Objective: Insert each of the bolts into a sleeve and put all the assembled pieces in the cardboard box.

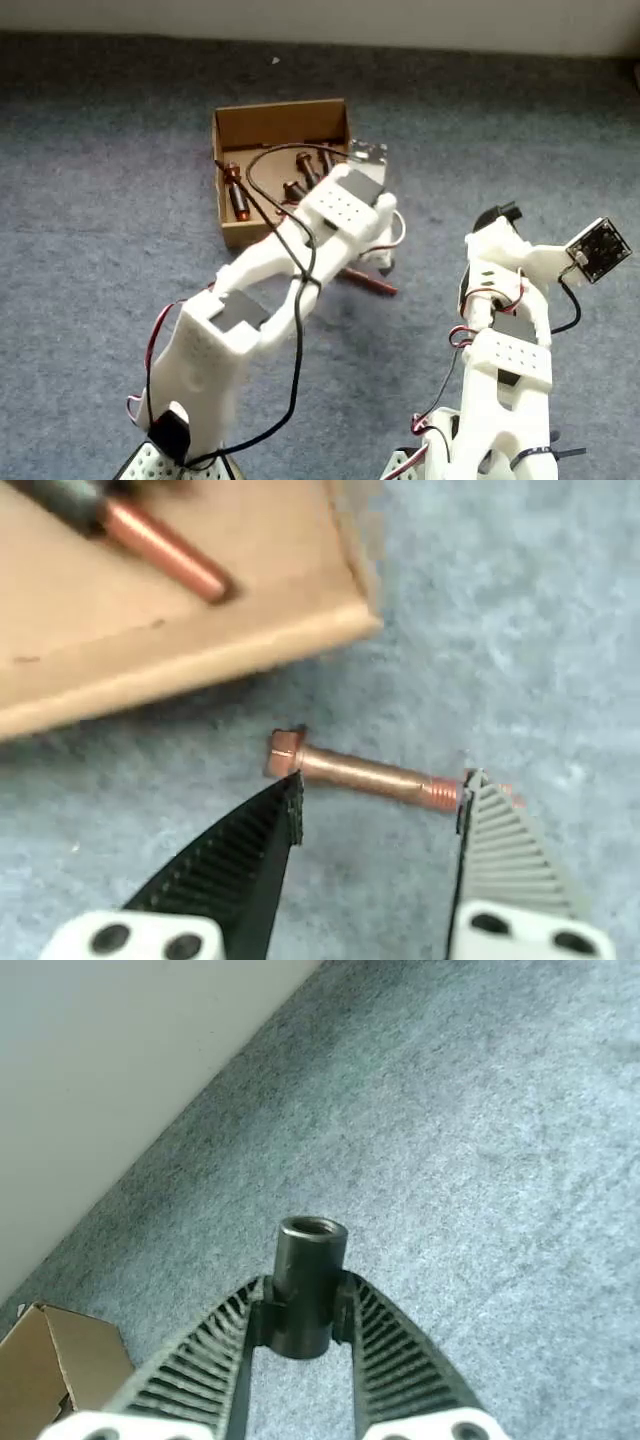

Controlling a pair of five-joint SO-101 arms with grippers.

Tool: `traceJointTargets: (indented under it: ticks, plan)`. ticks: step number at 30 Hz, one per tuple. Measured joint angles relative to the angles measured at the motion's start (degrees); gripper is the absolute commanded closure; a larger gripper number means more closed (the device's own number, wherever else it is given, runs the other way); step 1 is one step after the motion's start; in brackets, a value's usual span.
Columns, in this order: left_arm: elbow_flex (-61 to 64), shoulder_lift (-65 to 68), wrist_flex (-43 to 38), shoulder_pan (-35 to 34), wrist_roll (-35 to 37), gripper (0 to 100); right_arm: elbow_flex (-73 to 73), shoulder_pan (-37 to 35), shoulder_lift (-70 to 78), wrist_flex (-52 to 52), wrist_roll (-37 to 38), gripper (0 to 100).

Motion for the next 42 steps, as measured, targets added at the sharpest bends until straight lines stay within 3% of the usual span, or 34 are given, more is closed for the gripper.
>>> traceJointTargets:
  ticks: [6, 14, 21, 42]
  plan:
    - [-2.55, 0.0, 1.93, -3.16, 0.09, 75, 0.0, 0.0, 0.0, 0.0, 0.0, 99.4]
    - [-5.89, 0.0, 10.29, 3.43, 0.0, 74, 0.0, 0.0, 0.0, 0.0, 0.0, 99.4]
    - [-5.98, 4.84, 8.79, 1.76, 5.01, 74, 0.0, 0.0, 0.0, 0.0, 0.0, 99.4]
    - [-7.65, 9.76, 1.49, 1.23, 5.19, 75, 0.0, 0.0, 0.0, 0.0, 0.0, 99.4]
